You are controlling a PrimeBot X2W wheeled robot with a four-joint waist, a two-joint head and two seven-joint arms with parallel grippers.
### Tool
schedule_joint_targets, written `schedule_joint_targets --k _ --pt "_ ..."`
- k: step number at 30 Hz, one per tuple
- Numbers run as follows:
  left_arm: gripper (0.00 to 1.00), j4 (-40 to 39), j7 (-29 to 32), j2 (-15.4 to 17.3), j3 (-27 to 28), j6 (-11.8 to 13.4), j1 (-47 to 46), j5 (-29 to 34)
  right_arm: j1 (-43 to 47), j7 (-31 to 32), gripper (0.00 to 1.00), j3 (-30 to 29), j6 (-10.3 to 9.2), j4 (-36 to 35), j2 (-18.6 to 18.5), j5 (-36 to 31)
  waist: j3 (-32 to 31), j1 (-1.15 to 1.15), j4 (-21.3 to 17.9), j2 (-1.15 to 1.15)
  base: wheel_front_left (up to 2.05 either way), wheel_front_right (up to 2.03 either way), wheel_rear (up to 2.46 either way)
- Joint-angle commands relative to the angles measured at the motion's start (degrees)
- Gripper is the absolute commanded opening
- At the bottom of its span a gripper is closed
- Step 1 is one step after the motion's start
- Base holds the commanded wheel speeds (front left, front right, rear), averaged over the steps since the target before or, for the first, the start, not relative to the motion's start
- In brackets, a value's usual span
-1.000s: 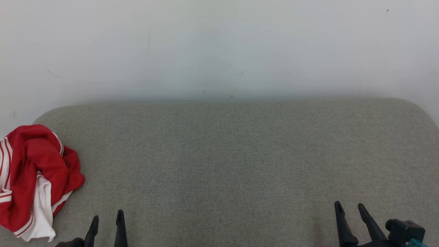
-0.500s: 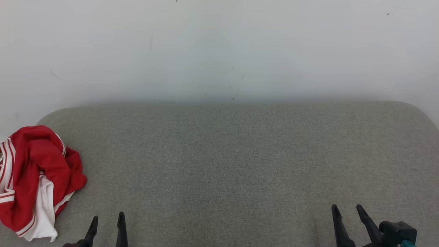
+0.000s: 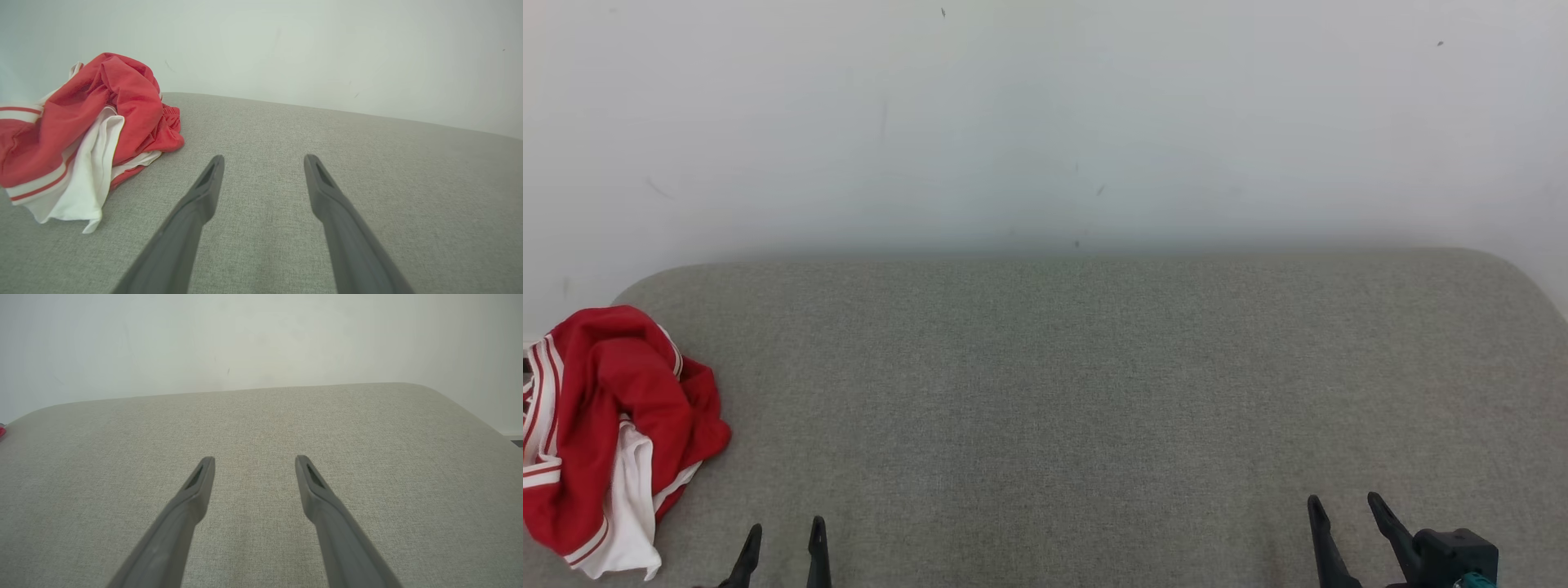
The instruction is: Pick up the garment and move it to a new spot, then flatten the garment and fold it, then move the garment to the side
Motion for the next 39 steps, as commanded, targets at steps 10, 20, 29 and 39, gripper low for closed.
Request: schedule_joint_targets --k 10,20,29,39 --pt "1.0 1.56 -0.07 0.74 0.12 0.33 0.61 1.16 0.85 1.22 1.0 -0.05 0.19 -0.33 -0.27 -2.16 -0.8 0.0 -0.1 0.0 0.0 0.0 0.0" --pt "1.0 1.76 0.19 1.08 -0.08 0.49 0.87 0.32 1.27 1.57 1.0 -0.14 0.19 -0.59 0.06 -1.78 -0.84 0.0 -0.11 0.0 0.0 0.0 0.0" --pt "1.0 1.74 0.03 1.27 -0.4 0.95 0.27 -0.14 1.59 1.48 1.0 -0.14 0.19 -0.83 0.0 -1.54 -0.15 0.0 2.4 0.0 0.0 0.0 0.0" --pt "1.0 0.58 -0.39 1.62 0.27 1.59 0.47 -1.01 1.72 0.98 1.0 -0.01 0.19 -1.04 0.23 -1.25 0.96 0.0 10.47 0.0 0.0 0.0 0.0"
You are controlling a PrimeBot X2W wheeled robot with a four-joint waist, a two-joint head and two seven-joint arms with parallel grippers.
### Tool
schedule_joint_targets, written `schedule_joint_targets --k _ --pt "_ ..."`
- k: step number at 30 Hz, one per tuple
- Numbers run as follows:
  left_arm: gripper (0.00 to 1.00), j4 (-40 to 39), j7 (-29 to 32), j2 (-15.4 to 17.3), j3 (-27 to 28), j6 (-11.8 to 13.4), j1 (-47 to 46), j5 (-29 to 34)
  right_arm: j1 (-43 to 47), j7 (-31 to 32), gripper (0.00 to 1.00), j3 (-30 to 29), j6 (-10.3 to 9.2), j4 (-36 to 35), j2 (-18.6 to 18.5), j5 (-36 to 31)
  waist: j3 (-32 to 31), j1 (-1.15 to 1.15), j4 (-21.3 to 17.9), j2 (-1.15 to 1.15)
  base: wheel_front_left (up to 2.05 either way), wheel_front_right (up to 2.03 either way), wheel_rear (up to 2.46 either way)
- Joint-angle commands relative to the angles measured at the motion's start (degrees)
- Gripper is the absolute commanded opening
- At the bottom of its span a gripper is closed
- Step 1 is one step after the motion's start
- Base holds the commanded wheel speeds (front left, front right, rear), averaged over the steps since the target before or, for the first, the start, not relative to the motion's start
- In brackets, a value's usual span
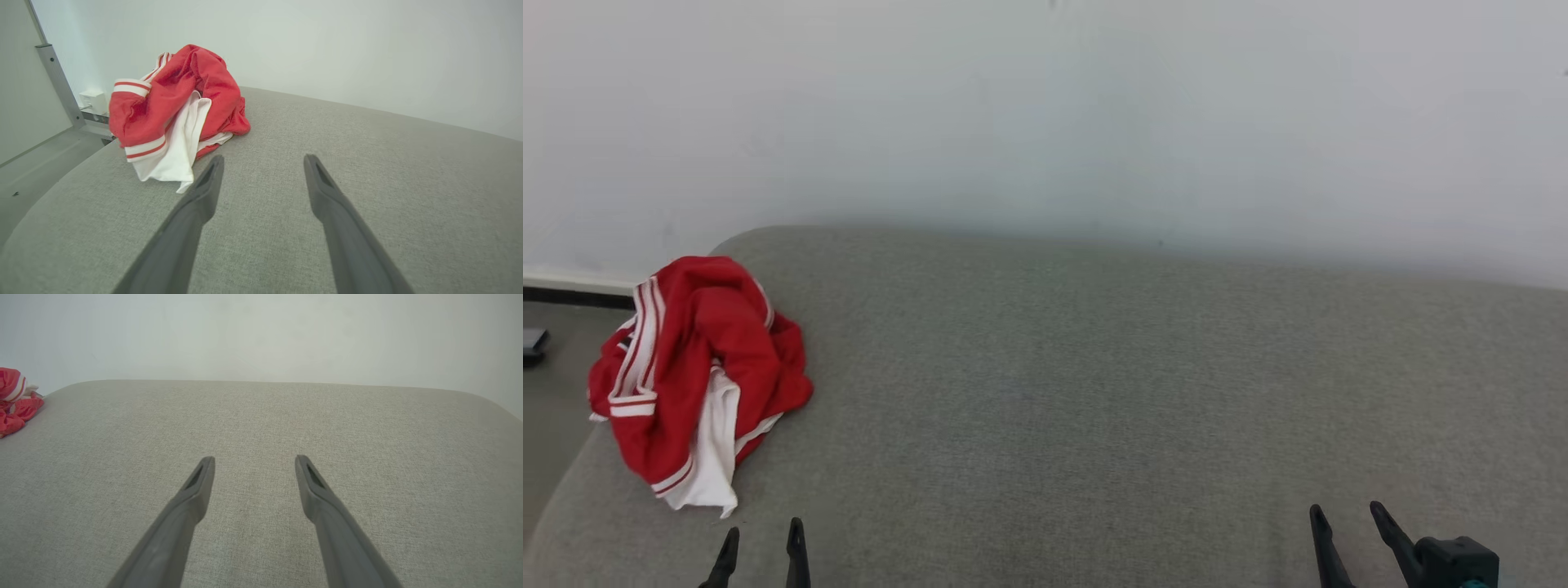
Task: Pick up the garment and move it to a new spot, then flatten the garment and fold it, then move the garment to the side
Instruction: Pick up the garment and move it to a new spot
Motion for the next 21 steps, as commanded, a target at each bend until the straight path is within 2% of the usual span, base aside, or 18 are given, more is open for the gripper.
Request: schedule_joint_targets --k 1,14,21 --pt "1.0 -0.29 -0.34 0.24 0.29 0.26 0.68 -0.41 0.39 -0.23 1.0 0.0 0.19 -0.11 0.01 -0.18 0.63 0.0 3.94 -0.01 0.0 0.0 0.0" --pt "1.0 -2.13 0.38 1.72 0.81 1.1 1.76 -1.1 -0.27 -1.66 1.0 0.0 0.19 1.59 0.89 0.17 1.22 0.0 17.81 -0.01 0.0 0.0 0.0" --pt "1.0 -4.52 0.14 1.65 2.32 2.58 3.12 -1.86 -3.15 -1.49 1.0 2.28 0.18 2.32 0.79 -0.27 3.2 0.0 20.8 -0.01 0.0 0.0 0.0"
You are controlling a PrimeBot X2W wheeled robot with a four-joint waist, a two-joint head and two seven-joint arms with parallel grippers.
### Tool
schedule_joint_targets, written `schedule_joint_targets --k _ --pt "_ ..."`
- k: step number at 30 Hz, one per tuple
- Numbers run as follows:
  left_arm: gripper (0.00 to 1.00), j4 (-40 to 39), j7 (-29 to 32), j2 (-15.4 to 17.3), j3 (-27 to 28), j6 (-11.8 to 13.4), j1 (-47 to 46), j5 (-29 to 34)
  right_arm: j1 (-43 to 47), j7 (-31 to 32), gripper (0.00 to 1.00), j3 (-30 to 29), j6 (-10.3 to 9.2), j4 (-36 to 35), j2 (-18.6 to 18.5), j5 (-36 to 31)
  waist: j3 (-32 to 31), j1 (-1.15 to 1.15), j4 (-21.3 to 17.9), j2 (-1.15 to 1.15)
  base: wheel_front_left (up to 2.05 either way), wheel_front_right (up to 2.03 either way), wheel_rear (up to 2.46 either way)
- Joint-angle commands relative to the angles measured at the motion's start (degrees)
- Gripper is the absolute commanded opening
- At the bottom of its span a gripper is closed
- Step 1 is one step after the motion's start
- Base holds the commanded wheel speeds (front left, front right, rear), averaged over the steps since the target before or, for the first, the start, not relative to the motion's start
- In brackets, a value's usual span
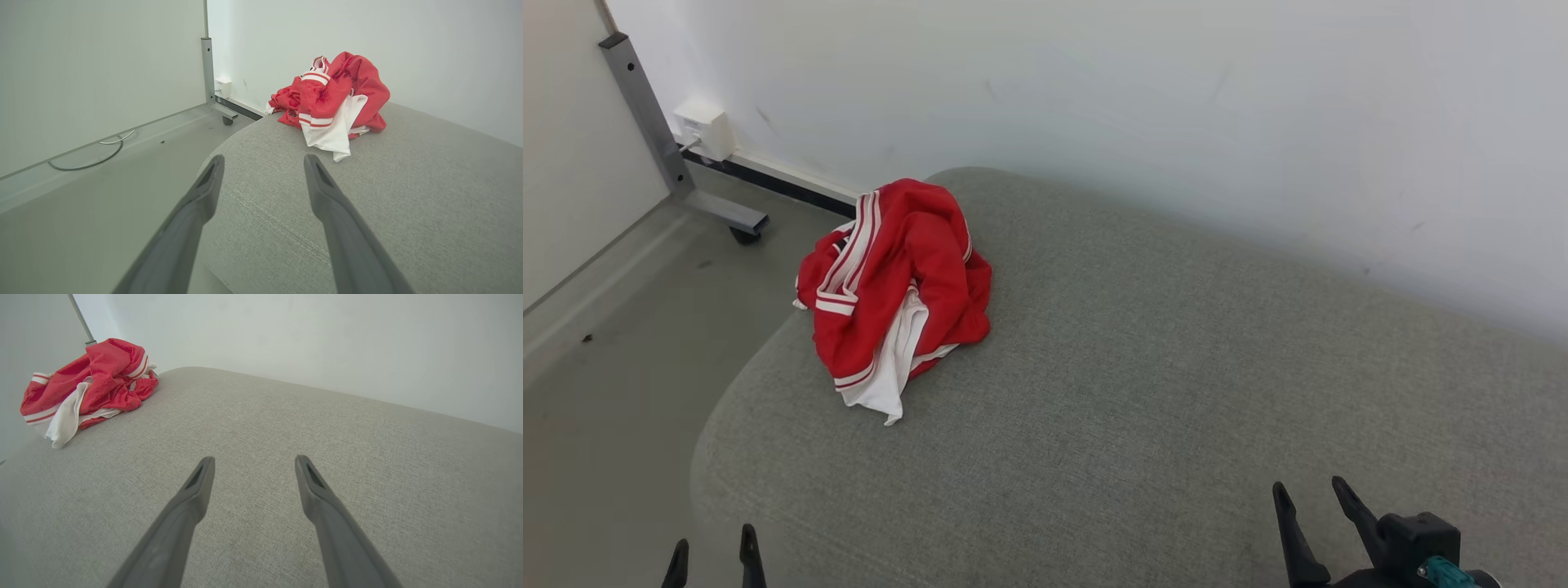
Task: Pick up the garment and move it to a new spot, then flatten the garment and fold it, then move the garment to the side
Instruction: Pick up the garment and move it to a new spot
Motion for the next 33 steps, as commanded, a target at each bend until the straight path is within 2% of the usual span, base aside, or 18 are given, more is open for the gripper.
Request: schedule_joint_targets --k 1,12,22,25,28,31,33 --pt "1.0 -0.9 -0.3 -0.25 0.54 0.65 0.96 -0.34 -1.25 -0.24 1.0 0.8 0.18 0.43 -0.49 -0.05 2.03 0.0 2.63 0.0 0.0 0.0 0.0" --pt "1.0 -5.1 -0.83 -1.04 2.21 3.04 4.5 -1.25 -6.39 -1.48 1.0 5.29 0.18 2.58 -2.2 1.34 3.34 0.0 3.39 0.0 0.0 0.0 0.0" --pt "1.0 -7.06 1.89 -0.6 1.88 3.04 2.6 -2.48 -6.36 -2.41 1.0 5.55 0.18 3.36 -2.91 2.24 3.59 0.0 3.43 0.0 0.0 0.0 0.0" --pt "1.0 -6.43 5.24 0.67 1.09 1.58 -0.68 -3.53 -5.44 -2.48 1.0 4.83 0.18 2.77 -2.86 2.47 3.87 0.0 3.55 0.0 0.0 0.0 0.0" --pt "1.0 -3.91 10.47 2.26 0.04 -1.21 -6.21 -5.3 -4.05 -2.18 1.0 4.0 0.18 1.61 -2.88 1.9 4.13 0.0 3.62 0.0 0.0 0.0 0.0" --pt "1.0 -0.12 16.43 2.63 -0.8 -4.13 -13.23 -9.88 -2.56 -1.71 1.0 2.26 0.18 -0.55 -3.22 1.24 5.33 0.0 3.38 0.0 0.0 0.0 0.0" --pt "1.0 2.01 19.16 3.88 0.12 -4.84 -17.39 -12.48 -2.7 -0.67 1.0 2.85 0.19 -2.76 -3.12 0.68 7.36 0.0 1.15 0.0 0.0 0.0 0.0"
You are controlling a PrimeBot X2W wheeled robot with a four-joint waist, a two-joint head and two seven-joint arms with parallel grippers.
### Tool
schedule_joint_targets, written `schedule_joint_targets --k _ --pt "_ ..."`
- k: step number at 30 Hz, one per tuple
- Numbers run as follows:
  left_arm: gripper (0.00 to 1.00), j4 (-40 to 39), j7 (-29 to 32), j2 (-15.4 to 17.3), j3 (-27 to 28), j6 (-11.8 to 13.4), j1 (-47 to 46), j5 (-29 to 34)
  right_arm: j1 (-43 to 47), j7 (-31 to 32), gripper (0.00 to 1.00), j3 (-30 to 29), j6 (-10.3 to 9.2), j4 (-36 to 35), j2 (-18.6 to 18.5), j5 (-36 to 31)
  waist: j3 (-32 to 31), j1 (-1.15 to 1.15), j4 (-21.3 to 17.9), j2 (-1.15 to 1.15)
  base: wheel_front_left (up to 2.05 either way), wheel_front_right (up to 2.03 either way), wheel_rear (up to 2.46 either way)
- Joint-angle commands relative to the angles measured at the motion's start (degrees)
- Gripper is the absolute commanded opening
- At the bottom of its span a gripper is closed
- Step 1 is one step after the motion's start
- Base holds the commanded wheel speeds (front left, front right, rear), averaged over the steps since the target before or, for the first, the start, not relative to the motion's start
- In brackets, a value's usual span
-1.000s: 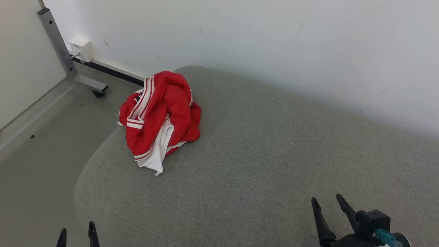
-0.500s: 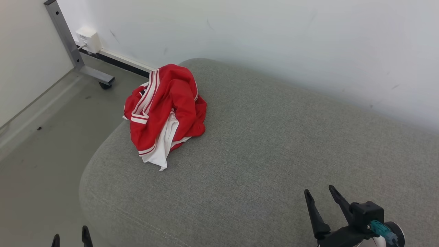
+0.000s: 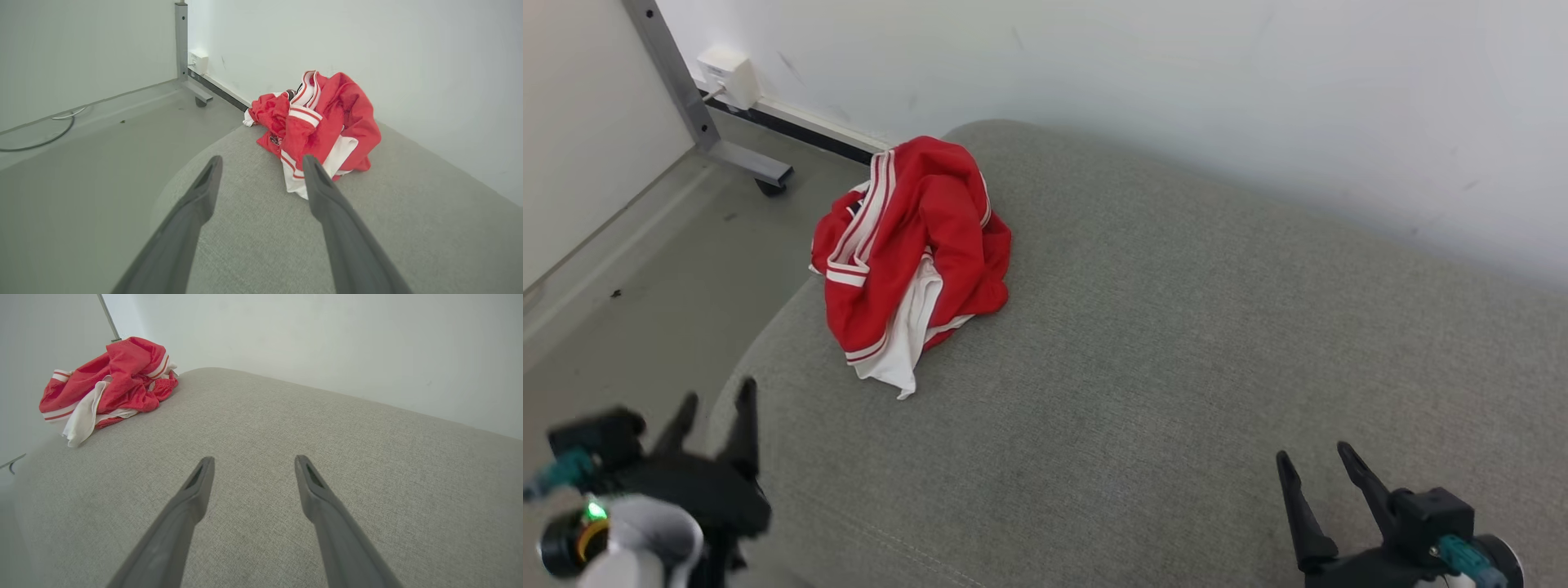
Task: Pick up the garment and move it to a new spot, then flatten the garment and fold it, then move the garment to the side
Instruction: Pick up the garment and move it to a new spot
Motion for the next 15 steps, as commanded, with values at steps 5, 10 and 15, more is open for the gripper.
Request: schedule_joint_targets --k 5,10,15 --pt "1.0 4.8 5.3 0.68 2.86 -0.42 -10.56 -7.1 -1.35 3.27 1.0 1.6 0.12 -5.43 -2.26 -0.77 7.44 -0.01 -7.64 -0.01 0.0 0.0 0.0" --pt "1.0 9.58 11.07 0.83 6.8 -0.81 -18.7 -15.39 -4.02 5.29 1.0 3.08 0.12 -9.4 -4.19 -0.2 13.08 -0.01 -12.82 -0.01 0.0 0.0 0.0" --pt "1.0 12.85 17.38 3.66 10.85 0.68 -24.59 -21.48 -6.32 6.1 1.0 3.74 0.12 -11.98 -4.88 0.04 17.14 -0.01 -17.48 -0.01 0.0 0.0 0.0"
